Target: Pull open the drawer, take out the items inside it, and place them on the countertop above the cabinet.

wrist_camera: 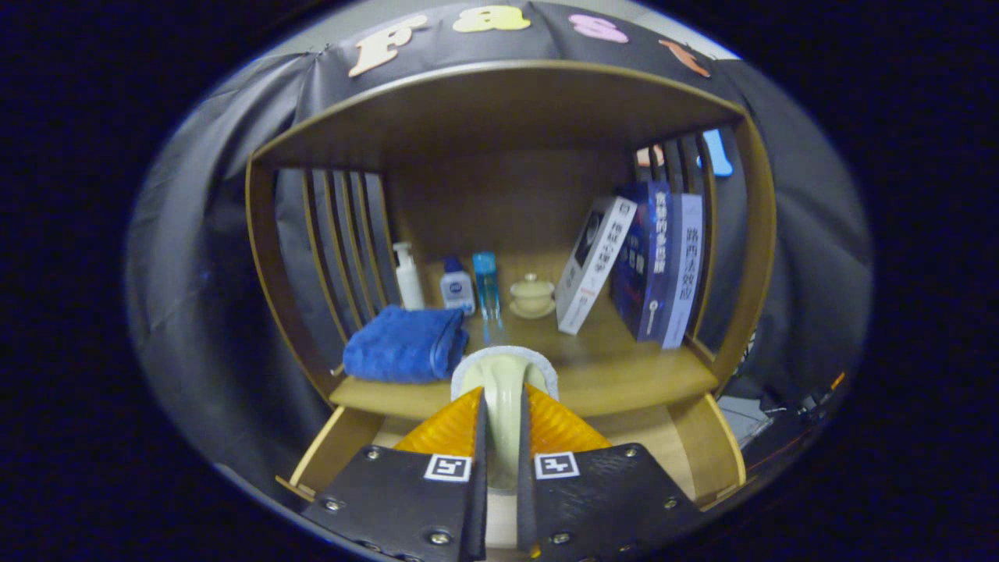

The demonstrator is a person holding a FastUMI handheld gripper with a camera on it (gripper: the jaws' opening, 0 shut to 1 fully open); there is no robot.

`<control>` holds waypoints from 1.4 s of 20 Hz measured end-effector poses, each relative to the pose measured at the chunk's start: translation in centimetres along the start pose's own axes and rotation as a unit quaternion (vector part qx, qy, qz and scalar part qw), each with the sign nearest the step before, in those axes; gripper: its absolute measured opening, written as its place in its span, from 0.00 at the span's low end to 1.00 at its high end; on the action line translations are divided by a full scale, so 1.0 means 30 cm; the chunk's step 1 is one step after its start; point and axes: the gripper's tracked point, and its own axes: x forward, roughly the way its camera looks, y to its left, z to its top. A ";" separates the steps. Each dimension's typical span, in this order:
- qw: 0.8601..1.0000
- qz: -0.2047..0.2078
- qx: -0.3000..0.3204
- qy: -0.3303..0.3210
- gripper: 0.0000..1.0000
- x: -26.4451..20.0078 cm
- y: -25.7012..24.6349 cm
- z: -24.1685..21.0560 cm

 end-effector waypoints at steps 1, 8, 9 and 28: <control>1.000 -0.006 -0.004 -0.009 0.15 0.023 -0.006 0.012; 0.999 -0.034 0.000 0.039 0.15 0.293 -0.011 -0.113; 0.998 -0.042 -0.007 0.055 0.16 0.335 -0.021 -0.143; 0.995 -0.082 -0.061 0.021 0.23 0.604 -0.044 -0.072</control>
